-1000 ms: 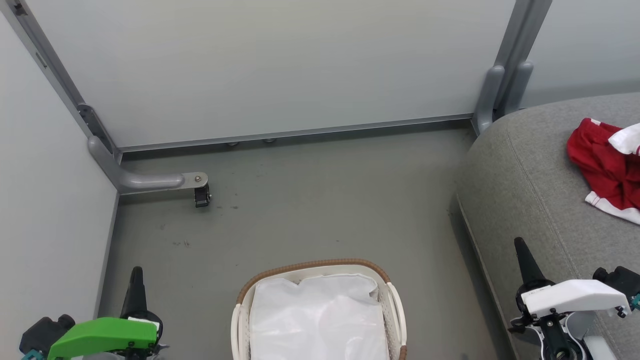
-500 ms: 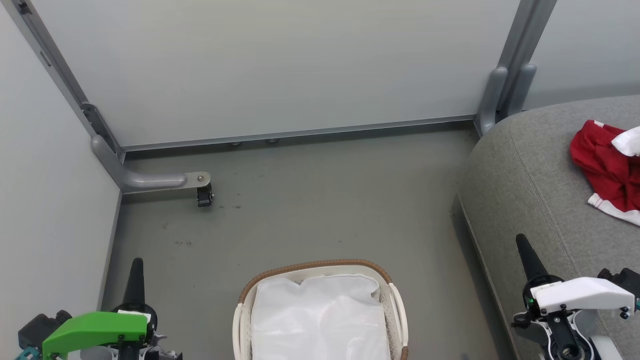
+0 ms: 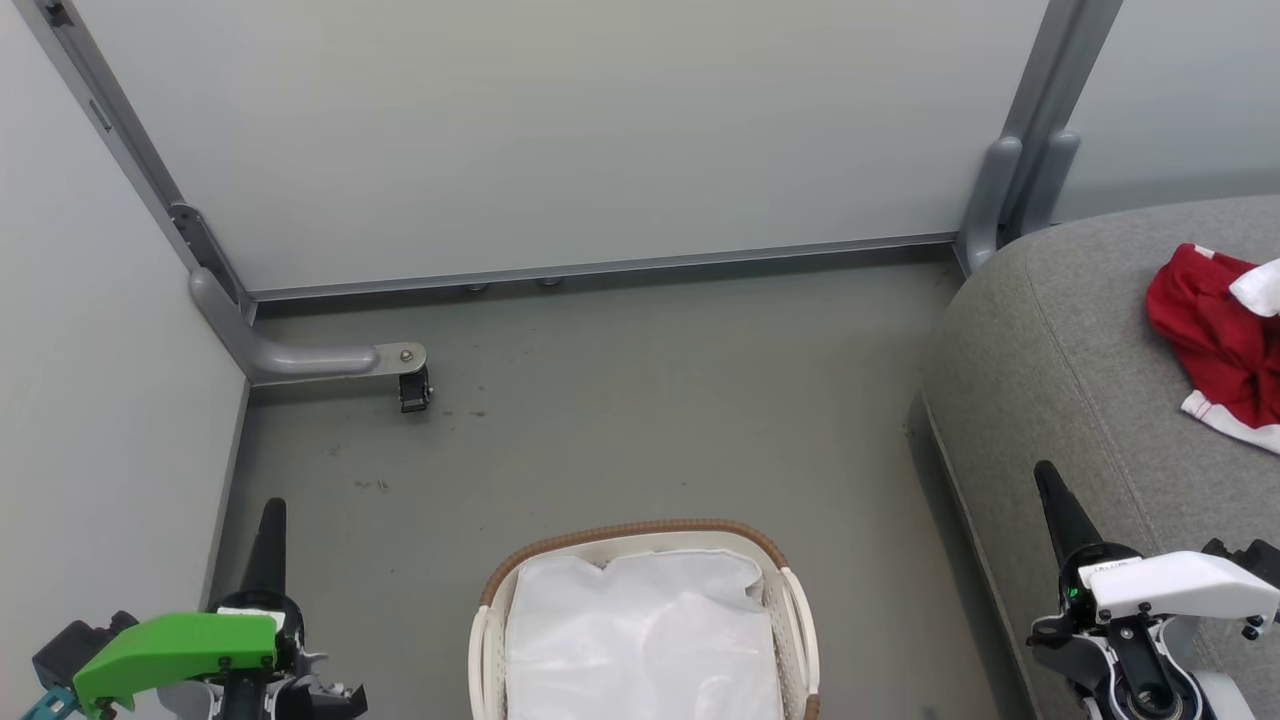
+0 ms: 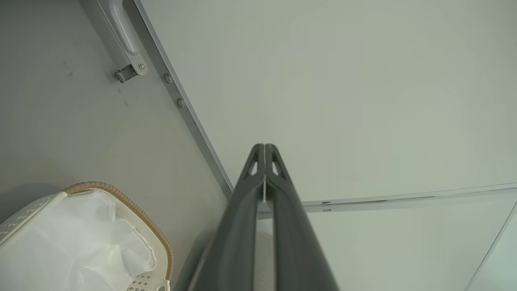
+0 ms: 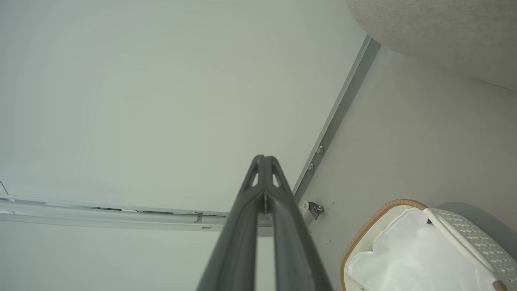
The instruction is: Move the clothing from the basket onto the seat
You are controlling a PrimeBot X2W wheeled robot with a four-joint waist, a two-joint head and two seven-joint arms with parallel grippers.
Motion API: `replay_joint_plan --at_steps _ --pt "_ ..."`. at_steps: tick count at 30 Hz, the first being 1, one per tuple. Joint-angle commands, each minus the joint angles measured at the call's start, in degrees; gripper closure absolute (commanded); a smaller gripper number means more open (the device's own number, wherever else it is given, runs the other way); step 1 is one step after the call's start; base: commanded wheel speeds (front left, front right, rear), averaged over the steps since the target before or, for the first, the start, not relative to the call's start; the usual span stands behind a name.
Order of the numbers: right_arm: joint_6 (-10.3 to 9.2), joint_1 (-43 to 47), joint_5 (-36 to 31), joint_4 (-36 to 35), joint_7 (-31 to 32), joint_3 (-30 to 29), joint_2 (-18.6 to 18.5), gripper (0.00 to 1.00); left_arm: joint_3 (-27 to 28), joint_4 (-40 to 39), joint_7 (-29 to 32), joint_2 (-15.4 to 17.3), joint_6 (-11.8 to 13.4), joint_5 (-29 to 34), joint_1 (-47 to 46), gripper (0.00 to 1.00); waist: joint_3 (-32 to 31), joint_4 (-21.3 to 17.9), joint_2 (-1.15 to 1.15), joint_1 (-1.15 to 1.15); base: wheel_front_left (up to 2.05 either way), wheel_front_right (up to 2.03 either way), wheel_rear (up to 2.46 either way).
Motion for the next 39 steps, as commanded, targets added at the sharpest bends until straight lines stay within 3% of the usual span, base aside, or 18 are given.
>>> replay_joint_plan --at_steps 1,31,39 --pt "-0.01 -0.26 1.42 -0.65 0.43 -0.30 -0.11 1.00 0.33 -0.49 0.41 0.46 -0.39 -1.35 -1.27 1.00 -0.01 0.05 0.00 0.00 0.00 0.00 0.00" --pt "-0.01 -0.12 13.23 -2.19 3.66 -1.45 0.04 1.00 1.02 -1.08 3.58 0.53 -1.09 -13.42 -2.69 1.00 -0.22 0.97 0.00 0.00 0.00 0.00 0.00" --pt "-0.01 -0.10 13.43 -2.20 3.61 -1.45 0.04 1.00 1.00 -1.07 3.75 0.53 -1.08 -13.48 -2.66 1.00 -0.23 1.01 0.00 0.00 0.00 0.00 0.00"
